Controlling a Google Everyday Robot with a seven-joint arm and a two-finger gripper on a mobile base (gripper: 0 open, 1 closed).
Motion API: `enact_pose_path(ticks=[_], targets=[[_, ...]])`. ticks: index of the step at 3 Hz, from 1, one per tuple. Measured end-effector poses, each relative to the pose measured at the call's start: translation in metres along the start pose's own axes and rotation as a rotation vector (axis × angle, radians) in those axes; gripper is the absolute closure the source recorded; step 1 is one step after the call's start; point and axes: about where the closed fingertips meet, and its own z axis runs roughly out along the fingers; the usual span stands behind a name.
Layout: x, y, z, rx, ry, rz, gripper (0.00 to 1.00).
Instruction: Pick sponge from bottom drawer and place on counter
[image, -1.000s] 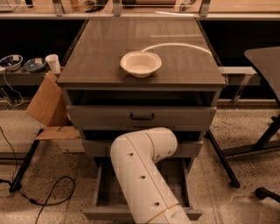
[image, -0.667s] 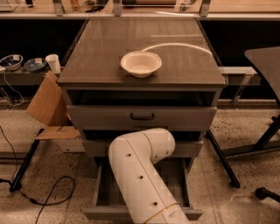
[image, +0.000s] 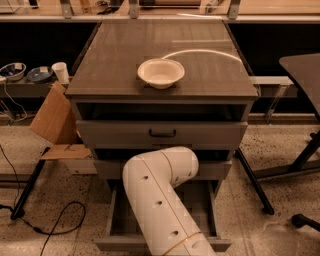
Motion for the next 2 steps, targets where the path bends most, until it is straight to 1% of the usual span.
enact_pose_path(ticks=[1,2], targets=[[-0.0023,-0.0013,-0.005,0.003,0.009,-0.029,0.0],[-0.0045,-0.0028,-0.0097,0.006,0.013,-0.055,0.14]])
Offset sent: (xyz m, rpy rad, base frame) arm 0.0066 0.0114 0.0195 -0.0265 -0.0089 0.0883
